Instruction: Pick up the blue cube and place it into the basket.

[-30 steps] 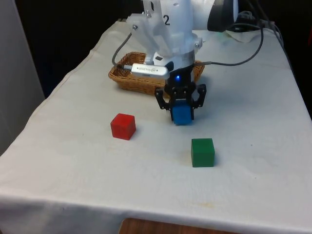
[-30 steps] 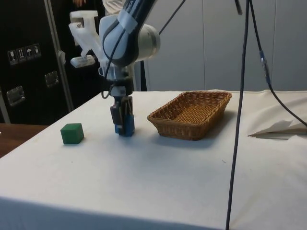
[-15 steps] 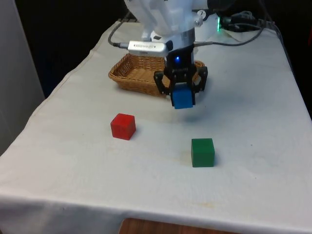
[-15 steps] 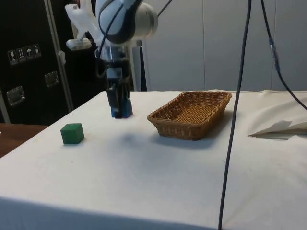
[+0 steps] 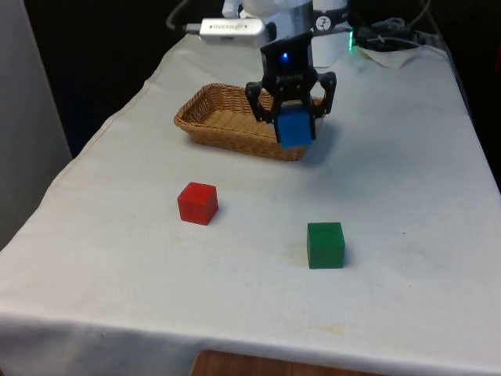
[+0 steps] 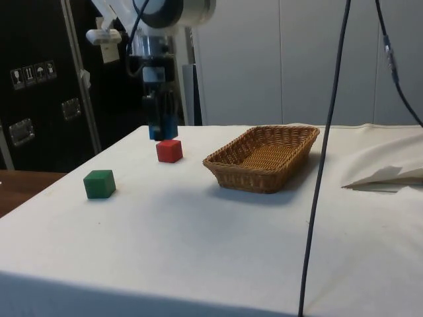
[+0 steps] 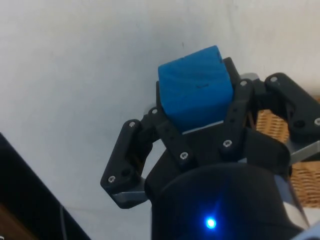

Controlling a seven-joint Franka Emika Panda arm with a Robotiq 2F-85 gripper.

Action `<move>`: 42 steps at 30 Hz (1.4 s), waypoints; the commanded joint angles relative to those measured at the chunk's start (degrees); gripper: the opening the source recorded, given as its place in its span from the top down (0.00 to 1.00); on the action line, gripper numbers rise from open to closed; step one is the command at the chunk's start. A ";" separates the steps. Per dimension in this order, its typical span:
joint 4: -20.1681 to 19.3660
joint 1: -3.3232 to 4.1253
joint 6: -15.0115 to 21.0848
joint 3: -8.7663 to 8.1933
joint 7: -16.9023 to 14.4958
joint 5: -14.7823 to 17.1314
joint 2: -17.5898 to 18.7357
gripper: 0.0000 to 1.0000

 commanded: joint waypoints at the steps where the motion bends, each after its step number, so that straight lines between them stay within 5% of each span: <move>1: -0.06 0.17 -0.86 -0.34 0.52 -0.63 -0.63 0.99; 14: -1.89 -0.06 -4.47 -0.80 -0.11 -0.40 -5.50 0.99; 42: -19.48 -0.40 -1.55 -4.47 -4.58 -1.38 -18.96 0.99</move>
